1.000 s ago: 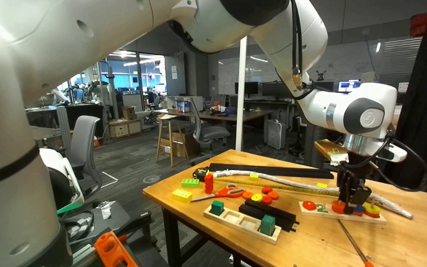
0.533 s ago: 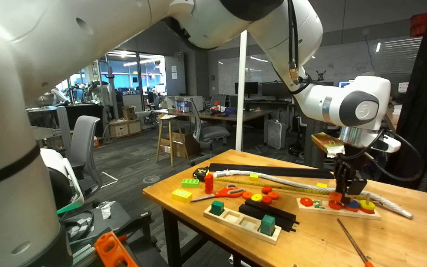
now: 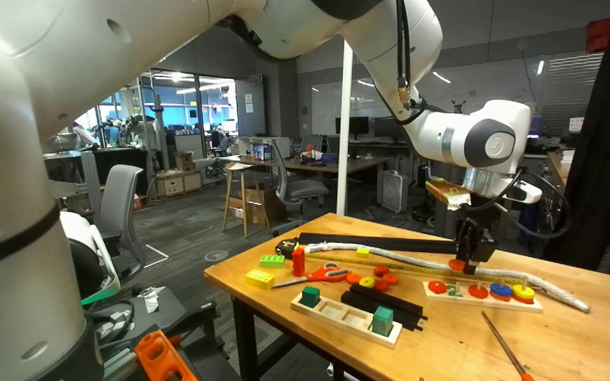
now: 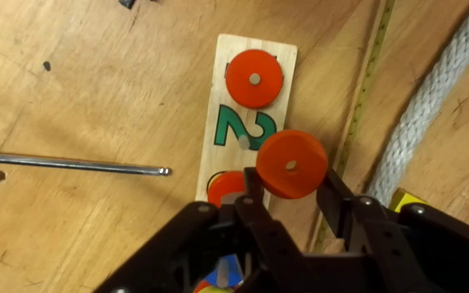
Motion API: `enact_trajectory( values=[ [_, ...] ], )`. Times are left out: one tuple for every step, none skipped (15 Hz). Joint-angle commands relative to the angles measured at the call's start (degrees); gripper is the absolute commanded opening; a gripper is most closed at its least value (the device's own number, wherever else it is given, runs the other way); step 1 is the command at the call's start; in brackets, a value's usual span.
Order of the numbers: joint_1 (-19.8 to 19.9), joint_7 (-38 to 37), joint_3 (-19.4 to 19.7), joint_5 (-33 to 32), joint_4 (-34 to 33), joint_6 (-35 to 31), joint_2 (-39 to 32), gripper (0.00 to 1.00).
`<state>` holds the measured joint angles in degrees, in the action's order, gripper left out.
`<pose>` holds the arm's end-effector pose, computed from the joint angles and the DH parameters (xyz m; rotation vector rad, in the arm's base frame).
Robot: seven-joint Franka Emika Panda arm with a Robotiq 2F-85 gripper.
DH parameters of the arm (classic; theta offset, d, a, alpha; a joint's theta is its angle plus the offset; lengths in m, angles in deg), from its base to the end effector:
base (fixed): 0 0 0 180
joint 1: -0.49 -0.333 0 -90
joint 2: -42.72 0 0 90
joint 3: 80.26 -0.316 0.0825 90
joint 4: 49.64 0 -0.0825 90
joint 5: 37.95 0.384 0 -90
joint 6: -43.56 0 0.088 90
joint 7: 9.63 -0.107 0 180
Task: Pick up one token from the holder and put it on the table.
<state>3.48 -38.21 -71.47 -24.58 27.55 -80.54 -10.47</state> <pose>0.7165 -0.1167 0.1595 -2.8531 1.1898 0.1612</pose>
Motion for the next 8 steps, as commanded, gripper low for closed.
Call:
enact_trajectory(
  values=[
    [-1.09, 1.13, -1.04, -1.67, 3.58, 1.58, 3.06, 0.22],
    [-1.26, 1.34, -1.22, -1.77, 4.18, 1.84, 3.35, 0.22],
    [-1.42, 1.37, -1.30, -1.81, 5.16, 2.10, 3.84, 0.22],
    [-1.63, 1.14, -1.19, -1.88, 6.38, 1.86, 4.52, 0.22],
    [-1.80, 0.70, -0.94, -1.88, 7.91, 1.42, 5.36, 0.22],
    [-1.95, 0.29, -0.64, -1.90, 9.34, 0.91, 6.12, 0.22],
    [-2.00, -0.18, -0.31, -1.85, 11.09, 0.34, 7.15, 0.22],
    [-1.96, -0.32, -0.08, -1.80, 12.41, -0.12, 7.90, 0.22]
  ],
)
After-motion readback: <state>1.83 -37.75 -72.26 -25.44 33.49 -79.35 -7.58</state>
